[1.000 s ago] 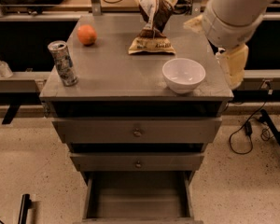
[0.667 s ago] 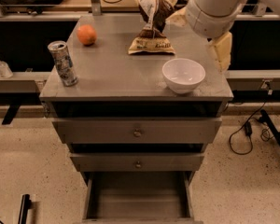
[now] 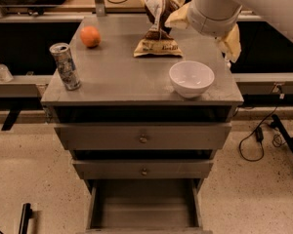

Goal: Place brown chip bag into bottom drawer

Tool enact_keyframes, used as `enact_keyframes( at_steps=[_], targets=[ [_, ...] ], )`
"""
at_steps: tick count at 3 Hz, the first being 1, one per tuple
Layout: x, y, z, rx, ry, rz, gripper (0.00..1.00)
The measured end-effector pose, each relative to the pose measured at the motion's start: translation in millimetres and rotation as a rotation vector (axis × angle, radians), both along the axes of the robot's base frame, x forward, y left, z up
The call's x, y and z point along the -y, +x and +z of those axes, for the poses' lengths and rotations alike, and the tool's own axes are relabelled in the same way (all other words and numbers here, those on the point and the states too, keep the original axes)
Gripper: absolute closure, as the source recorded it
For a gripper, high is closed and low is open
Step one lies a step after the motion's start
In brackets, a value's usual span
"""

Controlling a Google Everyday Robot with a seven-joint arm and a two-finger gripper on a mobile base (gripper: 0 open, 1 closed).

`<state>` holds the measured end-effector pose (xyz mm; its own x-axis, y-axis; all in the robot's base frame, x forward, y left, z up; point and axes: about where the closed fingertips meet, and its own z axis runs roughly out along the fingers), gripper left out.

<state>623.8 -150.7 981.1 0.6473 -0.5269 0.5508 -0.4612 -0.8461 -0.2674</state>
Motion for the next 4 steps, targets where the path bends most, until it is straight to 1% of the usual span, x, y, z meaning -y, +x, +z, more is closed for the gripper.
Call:
enact_keyframes(
  at_steps=[1, 2, 3, 4],
  targets=[
    [-6.2, 8.4, 5.0, -0.011, -0.038, 0.040, 0.00],
    [-7.9, 45.0, 10.9, 0.031, -0.097, 0.131, 0.00],
    [-22.4, 103.8, 0.4, 0.106, -0.149, 0.277, 0.00],
    [-37.2, 138.5, -22.1, 0.124, -0.194, 0.339, 0.00]
  ],
)
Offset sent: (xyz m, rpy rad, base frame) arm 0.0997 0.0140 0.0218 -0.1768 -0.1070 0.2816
